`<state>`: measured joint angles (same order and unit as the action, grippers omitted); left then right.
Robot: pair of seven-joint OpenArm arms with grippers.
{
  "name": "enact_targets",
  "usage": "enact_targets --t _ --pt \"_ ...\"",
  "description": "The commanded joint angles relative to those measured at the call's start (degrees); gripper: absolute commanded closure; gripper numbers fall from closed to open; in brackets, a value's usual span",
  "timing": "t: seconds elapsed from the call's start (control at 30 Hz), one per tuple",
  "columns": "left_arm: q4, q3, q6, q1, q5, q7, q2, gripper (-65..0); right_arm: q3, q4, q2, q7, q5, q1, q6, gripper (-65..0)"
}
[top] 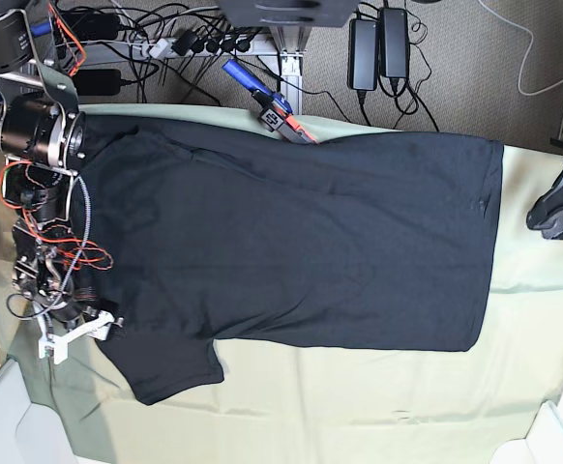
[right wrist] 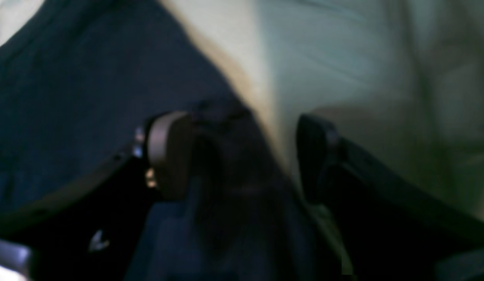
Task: Fold the T-shirt properly
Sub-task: 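Grasp the opposite long edge of the shirt with both grippers, then fold the grasped edge over toward the first folded edge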
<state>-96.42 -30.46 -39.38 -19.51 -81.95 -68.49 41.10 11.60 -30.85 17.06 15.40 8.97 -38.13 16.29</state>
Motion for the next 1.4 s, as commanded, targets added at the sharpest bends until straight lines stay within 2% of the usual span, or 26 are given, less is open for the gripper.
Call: enact_targets --t 0.0,0.07,0.2,0.4,0.53,0.63,0.7,0.87,1.07,1.2,1.37 --pt "-0.7 -0.6 -0.6 0.3 -1.2 1.6 1.4 -33.9 0.1 -0.9 0.2 -0.6 0.2 -2.2 2.5 -41.1" --pt "-0.7 -0.6 -0.6 0.3 -0.3 2.7 1.5 -33.9 0.0 -1.1 -0.5 -0.6 0.3 -2.2 3.5 -41.1" --pt "-0.6 -0.6 -0.6 0.3 5.1 6.1 1.4 -34.0 0.0 -1.2 -1.7 -0.6 0.2 -2.2 3.6 -41.1" --pt "2.3 2.4 -0.6 1.5 13.9 14.8 1.4 -34.0 0.0 -1.2 -1.8 -0.6 0.3 -2.1 3.6 -41.1" --pt "8.3 9.1 -0.6 8.2 20.3 20.8 1.4 -34.0 0.0 -1.2 -1.8 -0.6 1.1 -2.1 3.6 -41.1" --pt "15.8 15.6 -0.6 15.7 26.3 27.2 1.1 -34.0 0.0 -1.2 -1.8 -0.5 1.6 -2.0 3.7 -41.1" --pt "21.9 19.6 -0.6 21.5 28.3 29.6 0.5 -34.0 0.0 -1.2 -1.8 -0.3 1.6 -1.9 3.7 -41.1" --pt "39.8 28.1 -0.6 35.5 32.2 34.2 -3.0 -34.0 0.0 -1.2 -1.8 -0.2 1.6 -1.9 3.7 -41.1" --pt "59.3 32.9 -0.6 47.4 37.3 40.6 -8.3 -33.9 0.0 -1.2 -1.8 -0.2 1.6 -0.5 3.7 -41.1" --pt "65.6 32.9 -0.6 52.3 37.3 41.3 -10.8 -33.9 0.0 -1.2 -1.8 -0.2 1.6 0.5 3.7 -41.1" --pt "68.2 32.9 -0.6 54.9 38.2 41.7 -13.3 -33.9 0.0 -1.2 -1.8 -0.2 1.6 0.7 3.7 -41.1"
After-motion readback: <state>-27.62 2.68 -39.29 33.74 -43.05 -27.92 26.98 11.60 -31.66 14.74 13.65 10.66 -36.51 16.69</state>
